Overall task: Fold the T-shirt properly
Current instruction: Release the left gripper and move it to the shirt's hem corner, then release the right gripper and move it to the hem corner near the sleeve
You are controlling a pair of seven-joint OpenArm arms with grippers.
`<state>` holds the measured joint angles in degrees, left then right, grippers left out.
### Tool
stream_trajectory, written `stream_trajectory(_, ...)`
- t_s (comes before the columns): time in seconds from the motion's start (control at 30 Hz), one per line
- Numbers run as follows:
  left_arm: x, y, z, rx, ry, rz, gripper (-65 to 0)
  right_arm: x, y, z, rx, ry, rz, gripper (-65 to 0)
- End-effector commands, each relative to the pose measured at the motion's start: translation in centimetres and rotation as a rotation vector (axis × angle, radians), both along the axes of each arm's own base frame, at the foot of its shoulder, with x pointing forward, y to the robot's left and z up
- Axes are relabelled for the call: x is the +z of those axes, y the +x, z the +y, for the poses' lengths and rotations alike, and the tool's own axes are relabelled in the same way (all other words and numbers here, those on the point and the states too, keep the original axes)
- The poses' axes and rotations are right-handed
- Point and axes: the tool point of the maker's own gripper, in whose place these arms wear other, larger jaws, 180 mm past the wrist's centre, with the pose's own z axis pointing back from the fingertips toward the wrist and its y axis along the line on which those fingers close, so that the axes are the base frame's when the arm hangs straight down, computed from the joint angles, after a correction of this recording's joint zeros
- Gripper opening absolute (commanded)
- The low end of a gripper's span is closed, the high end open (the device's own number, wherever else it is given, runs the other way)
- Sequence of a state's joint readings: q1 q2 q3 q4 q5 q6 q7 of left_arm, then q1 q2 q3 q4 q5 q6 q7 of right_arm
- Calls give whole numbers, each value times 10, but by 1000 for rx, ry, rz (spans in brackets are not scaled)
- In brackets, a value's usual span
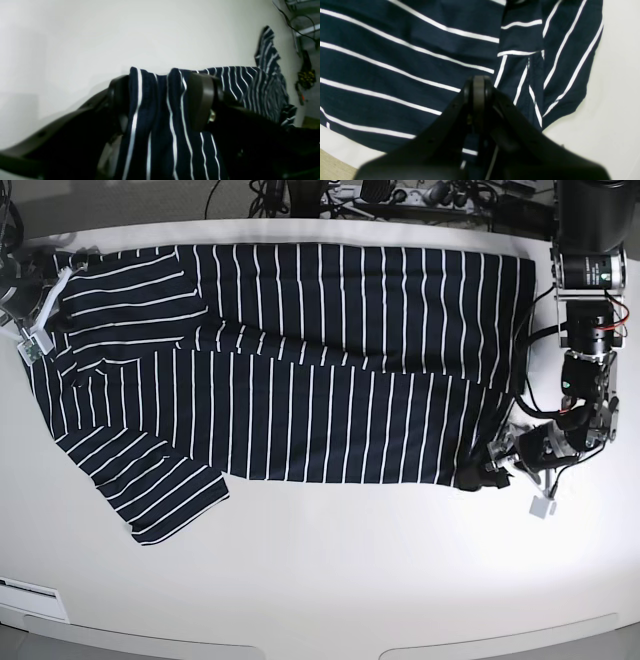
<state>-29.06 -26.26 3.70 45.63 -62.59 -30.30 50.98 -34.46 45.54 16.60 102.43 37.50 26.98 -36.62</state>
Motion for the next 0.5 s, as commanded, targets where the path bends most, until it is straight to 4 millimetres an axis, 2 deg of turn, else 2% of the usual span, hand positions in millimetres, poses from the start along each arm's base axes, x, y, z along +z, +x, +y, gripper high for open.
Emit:
stream_trajectory(0.0,-11,-10,7,-27,62,70,-381,11,9,-2,13,-9,-39,-650)
stream_trajectory(0.1,-13,-10,13,8,69,93,-650,14,14,-2,13,-8,-54,-650)
stream_trajectory(0.33,-12,-8,15,20,71,95,-650,39,52,-1,6,-1,-169,-650)
stream_trajectory(0.47,-12,-8,15,20,71,95,-650,75,90,6,-45,95,-320,-650)
